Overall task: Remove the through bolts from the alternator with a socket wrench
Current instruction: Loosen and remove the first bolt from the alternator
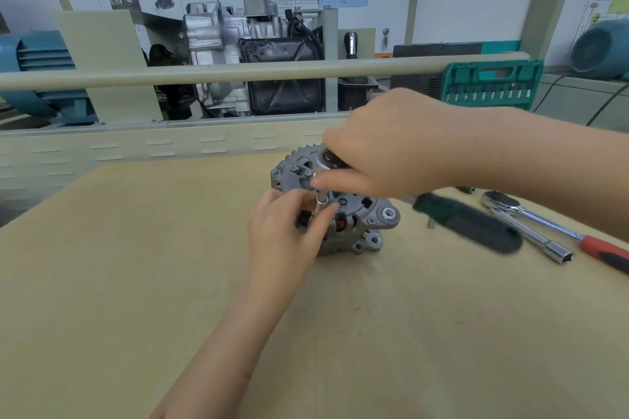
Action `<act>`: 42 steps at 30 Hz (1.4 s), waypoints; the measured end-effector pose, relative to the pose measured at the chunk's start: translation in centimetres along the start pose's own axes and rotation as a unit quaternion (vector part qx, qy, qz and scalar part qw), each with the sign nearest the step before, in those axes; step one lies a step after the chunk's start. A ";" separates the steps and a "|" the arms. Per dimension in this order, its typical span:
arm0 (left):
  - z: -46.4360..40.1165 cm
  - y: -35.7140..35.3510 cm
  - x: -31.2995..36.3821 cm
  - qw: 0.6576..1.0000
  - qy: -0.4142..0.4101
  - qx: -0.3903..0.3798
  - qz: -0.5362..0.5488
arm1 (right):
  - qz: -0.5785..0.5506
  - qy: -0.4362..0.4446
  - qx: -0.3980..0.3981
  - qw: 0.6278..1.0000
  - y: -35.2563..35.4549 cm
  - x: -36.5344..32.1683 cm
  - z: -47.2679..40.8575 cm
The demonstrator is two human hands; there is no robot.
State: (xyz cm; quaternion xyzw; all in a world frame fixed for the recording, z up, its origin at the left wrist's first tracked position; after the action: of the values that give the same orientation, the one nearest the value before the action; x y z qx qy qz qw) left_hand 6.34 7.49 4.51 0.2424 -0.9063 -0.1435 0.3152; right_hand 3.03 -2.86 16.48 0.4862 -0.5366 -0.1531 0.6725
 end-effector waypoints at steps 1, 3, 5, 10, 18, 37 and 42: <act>0.1 0.0 0.0 1.000 -0.005 -0.004 0.001 | -0.025 0.021 0.010 0.999 0.0 -0.1 0.3; 0.2 0.0 0.0 1.000 -0.019 -0.024 0.006 | -0.048 0.026 0.002 0.999 0.0 -0.1 0.4; 0.2 0.1 -0.2 0.998 -0.033 -0.043 0.008 | -0.051 0.037 -0.010 0.998 0.2 0.2 0.3; 0.0 0.2 -0.4 1.000 -0.019 -0.013 0.008 | 0.009 0.071 -0.016 0.997 0.2 0.1 -0.4; -0.1 0.1 -0.4 1.000 0.013 0.010 0.015 | 0.003 0.056 0.025 0.998 -0.2 0.3 -0.2; -0.2 0.7 -0.8 0.997 -0.025 -0.066 0.029 | -0.022 0.082 -0.009 0.996 -0.3 1.5 -0.7; -0.2 0.4 -0.7 0.999 -0.001 -0.030 0.024 | 0.017 0.080 0.027 0.996 -0.4 1.3 -0.6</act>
State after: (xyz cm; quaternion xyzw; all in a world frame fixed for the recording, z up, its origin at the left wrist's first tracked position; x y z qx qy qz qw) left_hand 6.85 8.18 4.45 0.2111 -0.9071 -0.1636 0.3253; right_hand 4.21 -3.67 16.95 0.5053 -0.4935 -0.0874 0.7025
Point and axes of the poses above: each hand's wrist, its own z-axis away from the middle knuckle, its own y-axis out of the back of the hand, x = y × z, the point moved 2 cm from there along -z, towards the middle knuckle, and after that the axes turned 7 degrees about -x, right-handed, at the moved point
